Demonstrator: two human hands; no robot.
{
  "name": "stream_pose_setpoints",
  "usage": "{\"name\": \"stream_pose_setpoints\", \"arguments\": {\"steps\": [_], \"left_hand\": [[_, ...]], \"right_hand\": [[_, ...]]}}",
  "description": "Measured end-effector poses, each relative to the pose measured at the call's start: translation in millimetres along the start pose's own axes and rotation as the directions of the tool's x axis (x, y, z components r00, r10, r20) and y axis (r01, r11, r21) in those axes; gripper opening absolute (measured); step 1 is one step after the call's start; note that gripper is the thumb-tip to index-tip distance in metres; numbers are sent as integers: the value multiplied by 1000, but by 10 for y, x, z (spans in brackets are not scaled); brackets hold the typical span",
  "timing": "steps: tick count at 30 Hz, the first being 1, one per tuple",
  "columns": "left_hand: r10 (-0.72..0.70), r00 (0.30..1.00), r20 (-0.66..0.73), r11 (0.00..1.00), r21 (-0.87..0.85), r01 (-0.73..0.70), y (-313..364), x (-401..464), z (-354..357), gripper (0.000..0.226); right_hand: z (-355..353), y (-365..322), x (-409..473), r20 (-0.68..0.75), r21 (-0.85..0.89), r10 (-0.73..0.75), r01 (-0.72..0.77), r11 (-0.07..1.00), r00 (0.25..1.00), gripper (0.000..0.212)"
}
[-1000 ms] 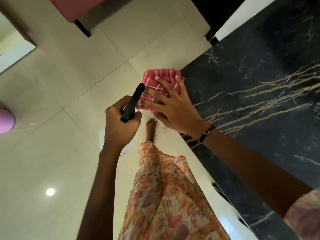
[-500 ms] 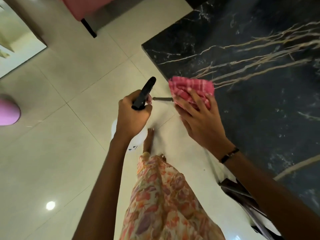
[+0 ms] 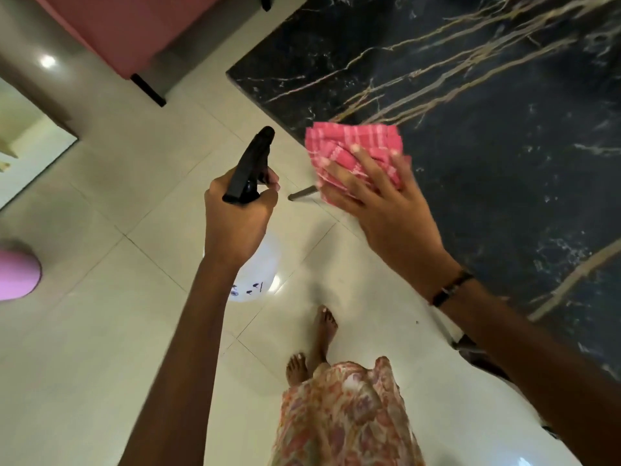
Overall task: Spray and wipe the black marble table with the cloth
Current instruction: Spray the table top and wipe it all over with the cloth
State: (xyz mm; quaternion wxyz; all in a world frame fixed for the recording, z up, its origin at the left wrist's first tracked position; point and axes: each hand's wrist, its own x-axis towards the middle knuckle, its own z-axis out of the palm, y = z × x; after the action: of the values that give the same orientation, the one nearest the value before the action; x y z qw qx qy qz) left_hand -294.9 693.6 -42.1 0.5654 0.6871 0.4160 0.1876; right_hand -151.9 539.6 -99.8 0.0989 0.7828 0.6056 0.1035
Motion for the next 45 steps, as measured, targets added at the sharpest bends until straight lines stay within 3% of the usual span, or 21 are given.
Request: {"name": "stream_pose_setpoints", "arguments": {"steps": [5, 9, 15, 20, 25, 29, 36, 42, 45], "left_hand": [[22, 995, 94, 1000, 7, -23, -85, -268, 69, 41], [52, 991, 125, 999, 4, -53, -158, -500, 88, 38], [73, 985, 156, 996, 32, -78, -206, -746, 148, 25], [102, 968, 231, 993, 41, -114, -240, -972, 246, 33], [71, 956, 286, 992, 83, -99, -316, -1281, 411, 16], [60, 942, 330, 988, 115, -103, -353, -1548, 606, 10], [55, 918, 392, 985, 128, -113, -276, -2023, 1146, 9], [53, 911, 409, 986, 123, -113, -249, -2472, 1513, 8], [33, 912, 409, 987, 128, -93, -241, -2676, 1664, 7]], "right_hand": [[-79, 69, -816, 72, -78, 86, -80, 994, 994, 75], [-48, -129, -411, 48, -143, 172, -164, 976, 984, 72], [13, -195, -12, 40, -103, 151, -146, 984, 988, 69], [26, -73, -1389, 21, -152, 278, -272, 950, 960, 69], [-21, 133, -2897, 53, -293, 366, -336, 895, 929, 75], [79, 10, -2763, -17, -291, 429, -415, 862, 903, 84], [179, -68, -2282, -117, -277, 320, -341, 898, 940, 73], [206, 187, -3695, -81, -350, 382, -385, 854, 921, 81], [185, 325, -4588, -75, -333, 442, -440, 834, 894, 74]]}}
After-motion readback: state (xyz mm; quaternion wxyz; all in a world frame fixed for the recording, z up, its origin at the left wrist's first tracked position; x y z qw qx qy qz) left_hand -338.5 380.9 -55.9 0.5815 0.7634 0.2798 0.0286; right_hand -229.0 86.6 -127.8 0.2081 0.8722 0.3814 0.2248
